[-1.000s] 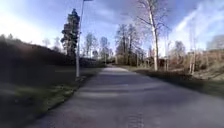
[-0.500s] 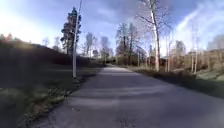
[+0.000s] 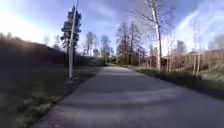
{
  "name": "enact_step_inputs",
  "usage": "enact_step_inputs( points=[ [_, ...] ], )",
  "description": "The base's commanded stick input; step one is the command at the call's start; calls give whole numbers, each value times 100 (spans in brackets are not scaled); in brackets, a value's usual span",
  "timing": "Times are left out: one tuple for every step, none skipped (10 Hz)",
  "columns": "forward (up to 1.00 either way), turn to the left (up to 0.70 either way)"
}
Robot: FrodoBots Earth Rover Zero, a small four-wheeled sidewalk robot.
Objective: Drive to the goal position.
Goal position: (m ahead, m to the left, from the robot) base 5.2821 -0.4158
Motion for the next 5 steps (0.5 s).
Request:
enact_step_inputs(
  points=[
    [100, 0],
    [100, 0],
    [100, 0],
    [100, 0],
    [100, 0]
  ],
)
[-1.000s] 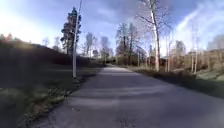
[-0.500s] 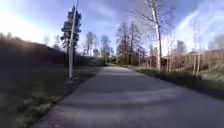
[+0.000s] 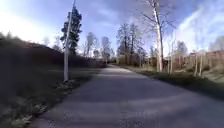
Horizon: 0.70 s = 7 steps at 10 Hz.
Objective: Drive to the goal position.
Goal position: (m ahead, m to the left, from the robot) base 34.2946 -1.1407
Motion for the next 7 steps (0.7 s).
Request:
enact_step_inputs(
  points=[
    [100, 0],
    [100, 0],
    [100, 0],
    [100, 0],
    [100, 0],
    [100, 0],
    [100, 0]
  ],
)
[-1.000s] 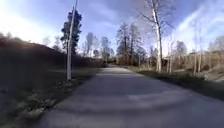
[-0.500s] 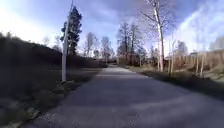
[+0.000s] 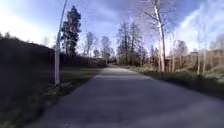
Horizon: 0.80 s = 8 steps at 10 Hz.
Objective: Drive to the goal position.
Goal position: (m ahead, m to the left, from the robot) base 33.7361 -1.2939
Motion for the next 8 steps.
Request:
enact_step_inputs(
  points=[
    [100, 0],
    [100, 0],
    [100, 0],
    [100, 0],
    [100, 0],
    [100, 0],
    [100, 0],
    [100, 0]
  ],
)
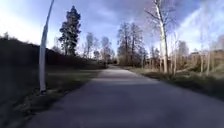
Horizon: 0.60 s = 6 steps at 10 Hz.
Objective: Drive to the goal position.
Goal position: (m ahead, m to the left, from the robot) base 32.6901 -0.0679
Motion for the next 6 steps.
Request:
enact_step_inputs(
  points=[
    [100, 0],
    [100, 0],
    [100, 0],
    [100, 0],
    [100, 0],
    [100, 0]
  ],
)
